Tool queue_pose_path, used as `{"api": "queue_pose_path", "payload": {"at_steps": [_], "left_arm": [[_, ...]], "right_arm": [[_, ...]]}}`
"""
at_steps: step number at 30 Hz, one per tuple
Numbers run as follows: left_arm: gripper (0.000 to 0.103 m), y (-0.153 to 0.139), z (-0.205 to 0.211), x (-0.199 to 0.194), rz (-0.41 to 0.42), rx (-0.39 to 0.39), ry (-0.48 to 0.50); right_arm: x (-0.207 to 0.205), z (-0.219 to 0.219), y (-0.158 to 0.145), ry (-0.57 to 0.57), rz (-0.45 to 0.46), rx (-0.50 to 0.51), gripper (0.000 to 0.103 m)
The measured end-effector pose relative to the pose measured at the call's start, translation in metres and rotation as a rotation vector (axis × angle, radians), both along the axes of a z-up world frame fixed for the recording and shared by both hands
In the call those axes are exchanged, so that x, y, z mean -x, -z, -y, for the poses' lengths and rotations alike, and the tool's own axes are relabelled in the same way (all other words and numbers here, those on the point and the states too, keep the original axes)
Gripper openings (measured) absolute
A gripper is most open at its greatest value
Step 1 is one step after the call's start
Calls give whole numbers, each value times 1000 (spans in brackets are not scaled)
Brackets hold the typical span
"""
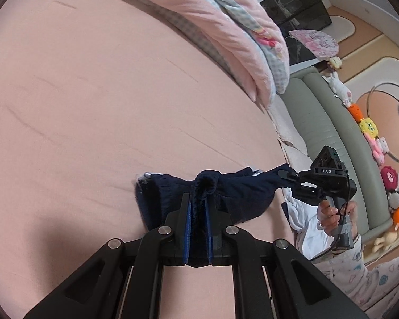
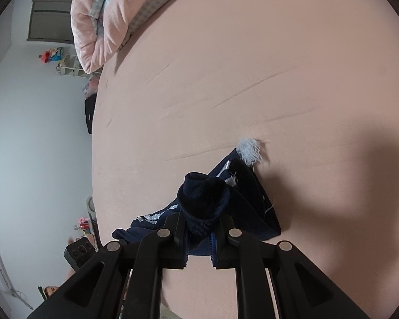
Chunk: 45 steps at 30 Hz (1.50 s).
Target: Fold clothes
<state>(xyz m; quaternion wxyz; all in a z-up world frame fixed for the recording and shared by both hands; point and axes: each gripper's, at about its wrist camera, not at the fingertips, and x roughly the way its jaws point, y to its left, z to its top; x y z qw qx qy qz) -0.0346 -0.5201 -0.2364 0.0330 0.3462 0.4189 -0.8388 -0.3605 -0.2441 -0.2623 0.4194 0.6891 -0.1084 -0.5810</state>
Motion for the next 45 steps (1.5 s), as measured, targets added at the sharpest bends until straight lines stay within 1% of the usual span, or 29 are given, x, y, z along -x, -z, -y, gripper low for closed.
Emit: {"api": "queue_pose_path", "payload": {"at_steps": [3,5,6,9,11,12,13,15,17,19,21,22,23,24,25,27,32,35,37,40,45], "left_arm": [[8,5,4,1,16,-13,-19],[8,10,7,2,30,-31,-34],[8,12,8,2,37,-40,-40],[8,19,10,3,55,-62,-55],[8,19,10,3,56,-61,-59],[8,19,9,3,58,-62,-60],[8,20,10,3,64,-66,-64],[8,22,11,4,86,-74,-63],[9,22,10,7,113,-62,-56],[10,19,8,9,129,-45,-48],[19,16,7,10,150,-35,-47],[35,14,7,10,158,-35,-60],[62,12,8,9,166,-36,-73],[72,10,8,6,151,-43,-87],[78,6,8,3,128,-53,-102],[78,-2,8,-5,80,-73,-130],[78,-12,6,-22,63,-77,-199],[78,-14,0,-28,72,-78,-214],[78,-16,-6,-31,83,-60,-223],[80,-21,-17,-37,71,-33,-220],[82,-22,-30,-43,51,-42,-210]], "right_arm": [[2,1,4,11,-1,2,12],[3,2,7,19,-1,3,18],[4,3,8,22,-2,3,19],[6,4,13,34,-2,5,20],[7,5,15,41,-3,6,20],[8,5,17,45,-3,7,21],[8,6,18,49,-3,8,25],[10,7,21,56,-4,9,51],[9,5,20,60,-11,11,61],[7,2,18,62,-22,13,63],[6,-1,15,64,-32,16,68],[5,-3,14,65,-38,17,69],[4,-4,13,66,-43,18,71],[3,-6,12,66,-49,20,71],[2,-7,10,67,-54,21,71],[1,-10,8,69,-65,23,71],[-4,-18,2,73,-89,29,71],[-9,-24,4,74,-71,25,71],[-12,-25,2,76,-75,25,71],[-19,-29,-3,73,-103,20,71],[-30,-32,-11,59,-143,16,71]]}}
